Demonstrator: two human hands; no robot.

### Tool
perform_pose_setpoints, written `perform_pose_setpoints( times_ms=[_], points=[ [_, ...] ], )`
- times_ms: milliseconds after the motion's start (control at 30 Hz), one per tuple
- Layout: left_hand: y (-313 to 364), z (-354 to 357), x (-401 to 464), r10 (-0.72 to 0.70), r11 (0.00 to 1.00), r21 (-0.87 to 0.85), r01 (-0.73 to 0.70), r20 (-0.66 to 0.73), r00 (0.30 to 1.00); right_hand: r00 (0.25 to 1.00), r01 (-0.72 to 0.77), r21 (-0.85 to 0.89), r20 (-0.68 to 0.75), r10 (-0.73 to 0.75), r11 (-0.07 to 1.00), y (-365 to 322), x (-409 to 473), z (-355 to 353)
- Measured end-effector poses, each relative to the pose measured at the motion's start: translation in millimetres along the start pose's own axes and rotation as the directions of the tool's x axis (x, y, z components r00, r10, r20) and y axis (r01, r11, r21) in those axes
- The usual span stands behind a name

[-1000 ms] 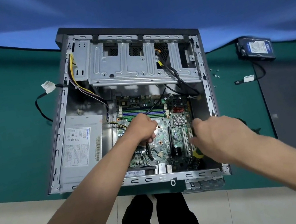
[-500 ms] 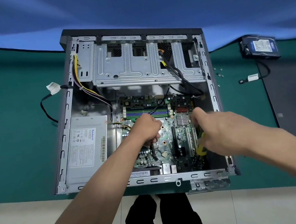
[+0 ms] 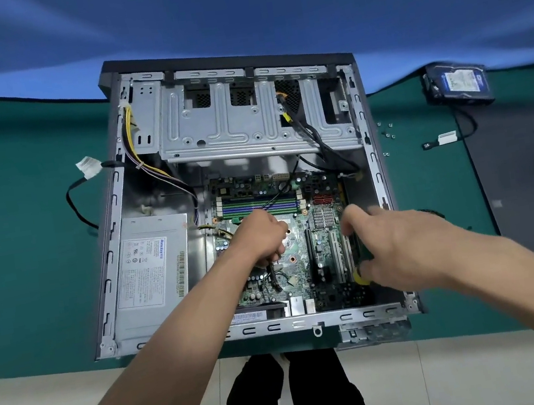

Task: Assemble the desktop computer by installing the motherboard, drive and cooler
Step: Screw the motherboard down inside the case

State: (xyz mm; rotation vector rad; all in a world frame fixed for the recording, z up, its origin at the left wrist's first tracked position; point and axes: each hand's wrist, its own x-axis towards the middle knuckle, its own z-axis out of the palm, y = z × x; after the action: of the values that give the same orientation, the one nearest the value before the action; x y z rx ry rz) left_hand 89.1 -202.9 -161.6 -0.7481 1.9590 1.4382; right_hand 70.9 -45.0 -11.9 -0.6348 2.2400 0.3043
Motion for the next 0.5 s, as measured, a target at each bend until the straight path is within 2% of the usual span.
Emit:
perform_pose_setpoints(
  times_ms=[100,233,300,367,400,500],
  points=[
    [0.1,0.0,0.1,0.003,1.000,-0.002,-0.003,0.000,1.000,0.993,-0.031,-0.104,-0.120,0.018,0.994,-4.5,0.0,5.4],
    [0.1,0.3,-0.1,-0.002,1.000,0.001,0.002,0.001,1.000,1.000,-0.016,-0.013,-0.016,0.015,1.000,-4.2,-0.2,2.6],
    [0.6,0.0,-0.1,-0.004,1.000,0.002,0.004,0.004,1.000,0.994,-0.001,0.002,-0.114,0.001,1.000,-2.5,3.0,6.1],
    [0.9,-0.1,-0.6,-0.005,1.000,-0.003,0.005,0.007,1.000,0.973,-0.049,-0.052,-0.229,0.036,0.997,-2.5,5.4,9.3],
    [0.7,-0.3,-1.0,-0.003,1.000,-0.004,0.003,0.009,1.000,0.971,-0.067,-0.071,-0.236,0.048,0.995,-1.8,6.3,8.9],
    [0.7,-0.3,-1.3,0.001,1.000,0.008,-0.001,0.009,1.000,0.997,-0.027,-0.036,-0.069,0.024,0.999,1.1,7.4,0.4]
  ],
)
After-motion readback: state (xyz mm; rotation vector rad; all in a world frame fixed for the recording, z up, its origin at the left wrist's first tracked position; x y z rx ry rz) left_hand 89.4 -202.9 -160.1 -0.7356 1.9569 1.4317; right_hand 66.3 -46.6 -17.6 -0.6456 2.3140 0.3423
